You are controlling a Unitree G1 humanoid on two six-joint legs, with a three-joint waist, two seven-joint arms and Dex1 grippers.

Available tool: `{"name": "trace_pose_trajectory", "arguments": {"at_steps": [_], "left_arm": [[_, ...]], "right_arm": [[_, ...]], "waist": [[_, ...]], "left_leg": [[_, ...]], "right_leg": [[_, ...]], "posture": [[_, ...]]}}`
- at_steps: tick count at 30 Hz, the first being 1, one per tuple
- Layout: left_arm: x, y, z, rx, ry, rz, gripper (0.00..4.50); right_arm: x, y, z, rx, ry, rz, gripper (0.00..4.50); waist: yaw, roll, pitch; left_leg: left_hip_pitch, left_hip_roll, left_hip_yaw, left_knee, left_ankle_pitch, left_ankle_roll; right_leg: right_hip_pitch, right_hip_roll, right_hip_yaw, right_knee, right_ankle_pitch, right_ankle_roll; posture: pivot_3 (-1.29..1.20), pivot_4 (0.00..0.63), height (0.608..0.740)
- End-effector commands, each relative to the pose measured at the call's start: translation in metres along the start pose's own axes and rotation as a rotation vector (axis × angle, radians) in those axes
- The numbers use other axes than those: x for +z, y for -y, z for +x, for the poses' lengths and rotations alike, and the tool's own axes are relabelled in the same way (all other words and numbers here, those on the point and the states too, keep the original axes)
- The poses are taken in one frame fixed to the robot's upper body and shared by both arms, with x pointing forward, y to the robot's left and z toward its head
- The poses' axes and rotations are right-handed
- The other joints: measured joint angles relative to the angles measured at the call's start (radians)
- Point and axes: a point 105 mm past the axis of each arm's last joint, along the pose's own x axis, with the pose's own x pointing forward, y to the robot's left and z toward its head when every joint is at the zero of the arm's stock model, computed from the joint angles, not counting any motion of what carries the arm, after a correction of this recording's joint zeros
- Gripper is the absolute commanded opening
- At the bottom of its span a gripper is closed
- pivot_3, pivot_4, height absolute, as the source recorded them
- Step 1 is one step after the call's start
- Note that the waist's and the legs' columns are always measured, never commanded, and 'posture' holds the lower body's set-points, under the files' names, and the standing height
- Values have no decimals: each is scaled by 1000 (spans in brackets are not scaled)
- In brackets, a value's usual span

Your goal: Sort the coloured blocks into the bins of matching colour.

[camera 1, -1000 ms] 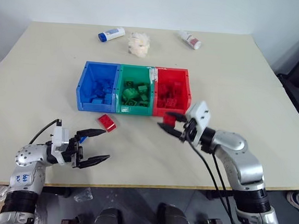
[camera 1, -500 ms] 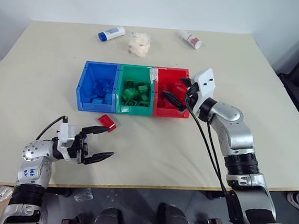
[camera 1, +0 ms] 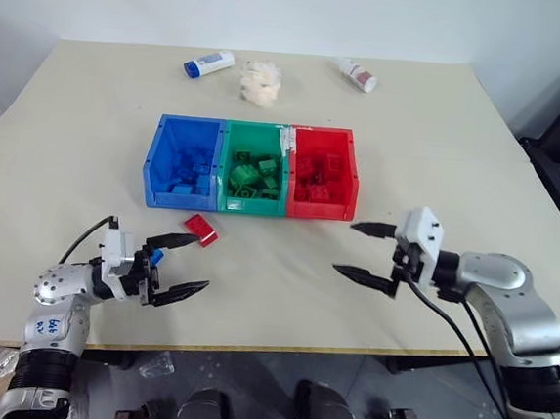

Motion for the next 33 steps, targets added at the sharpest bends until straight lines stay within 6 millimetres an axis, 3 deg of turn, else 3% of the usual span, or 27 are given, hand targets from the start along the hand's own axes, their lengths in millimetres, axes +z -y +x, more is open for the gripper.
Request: {"name": "trace_pose_trajectory", "arguments": {"at_steps": [1, 5, 12, 20, 24, 30, 33], "left_arm": [[22, -9, -16, 106, 15, 58, 4500], [30, -9, -45, 259, -66, 82, 4500], [38, 15, -101, 555, -218, 70, 4500], [40, 47, -137, 699, -320, 30, 4500], [32, 50, -138, 699, -350, 26, 4500], [4, 37, -113, 658, -390, 9, 4500], [-8, 25, -87, 619, -348, 2, 4500]], "right_arm": [[8, -1, -12, 40, 23, -61, 4456], [3, 3, -14, 48, 34, -55, 4456], [10, 5, 7, 134, 117, -57, 4456], [18, 12, 26, 226, 158, -82, 4456], [21, 14, 33, 248, 173, -95, 4456], [26, 13, 41, 255, 190, -106, 4456], [28, 8, 43, 263, 200, -100, 4456]], "waist": [[-2, 0, 0], [1, 0, 0], [2, -1, 1], [0, -2, 1], [3, -2, 1], [5, -2, 0], [4, -2, 0]], "left_leg": [[1, 0, 1, 0, 0, 0], [1, 0, 1, -1, 0, 0], [2, 1, 3, 0, -2, 1], [2, 2, 5, 1, -4, 2], [3, 2, 6, 1, -4, 2], [2, 2, 6, 2, -4, 2], [2, 2, 6, 2, -4, 2]], "right_leg": [[0, 0, 1, 0, 0, 0], [0, 0, 1, 0, 0, 0], [0, 0, 2, -4, 0, 0], [0, 0, 3, -5, 0, -1], [-1, 0, 3, -5, 0, -1], [0, 0, 3, -5, 1, -1], [-1, 0, 3, 0, 1, -1]], "posture": [[0, 150, 740], [0, 150, 740], [0, 150, 740], [0, 150, 740], [0, 150, 740], [0, 150, 740], [0, 150, 740]]}}
